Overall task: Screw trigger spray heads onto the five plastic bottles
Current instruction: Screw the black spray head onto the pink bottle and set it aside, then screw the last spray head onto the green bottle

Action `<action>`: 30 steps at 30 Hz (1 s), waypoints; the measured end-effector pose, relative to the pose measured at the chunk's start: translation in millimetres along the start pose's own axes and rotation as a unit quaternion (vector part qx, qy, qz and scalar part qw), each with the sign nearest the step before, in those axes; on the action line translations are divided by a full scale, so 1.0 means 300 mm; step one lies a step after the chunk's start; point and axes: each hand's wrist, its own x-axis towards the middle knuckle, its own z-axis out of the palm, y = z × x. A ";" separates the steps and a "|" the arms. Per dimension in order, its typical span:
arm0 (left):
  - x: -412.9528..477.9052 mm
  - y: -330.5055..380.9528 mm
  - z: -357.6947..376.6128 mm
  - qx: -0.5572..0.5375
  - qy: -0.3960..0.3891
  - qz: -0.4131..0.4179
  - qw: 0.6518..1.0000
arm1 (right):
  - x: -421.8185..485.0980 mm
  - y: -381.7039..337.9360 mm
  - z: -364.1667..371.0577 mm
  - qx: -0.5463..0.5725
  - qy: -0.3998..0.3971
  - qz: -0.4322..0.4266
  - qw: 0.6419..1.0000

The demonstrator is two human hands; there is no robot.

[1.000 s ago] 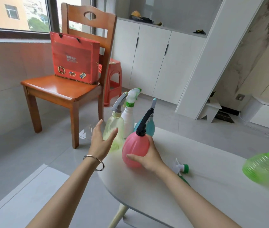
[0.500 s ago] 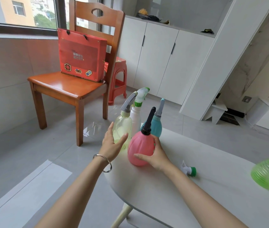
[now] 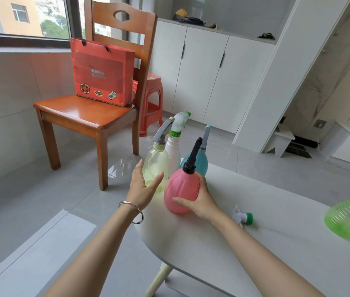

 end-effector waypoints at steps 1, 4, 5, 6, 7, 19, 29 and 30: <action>-0.003 0.004 -0.001 0.005 0.010 0.002 1.000 | -0.004 -0.003 -0.005 0.007 0.000 0.000 1.000; -0.020 0.035 -0.006 0.031 0.073 0.038 0.996 | -0.026 -0.014 -0.031 0.047 0.005 -0.009 0.999; -0.032 0.054 -0.008 0.036 0.101 0.061 0.992 | -0.037 -0.018 -0.047 0.047 0.008 -0.015 0.999; -0.047 0.076 -0.010 0.035 0.127 0.090 0.987 | -0.050 -0.021 -0.066 0.042 0.013 -0.022 0.999; -0.068 0.100 -0.011 0.030 0.146 0.127 0.981 | -0.065 -0.023 -0.089 0.036 0.020 -0.030 0.999; -0.308 0.229 0.276 0.204 -0.029 0.334 0.920 | -0.317 0.177 -0.498 0.044 0.225 -0.054 0.972; -0.305 0.245 0.760 0.293 -0.179 0.283 0.895 | -0.489 0.413 -0.914 -0.011 0.437 -0.019 0.899; -0.297 0.268 0.811 0.285 -0.187 0.285 0.896 | -0.491 0.434 -0.954 -0.013 0.447 -0.013 0.894</action>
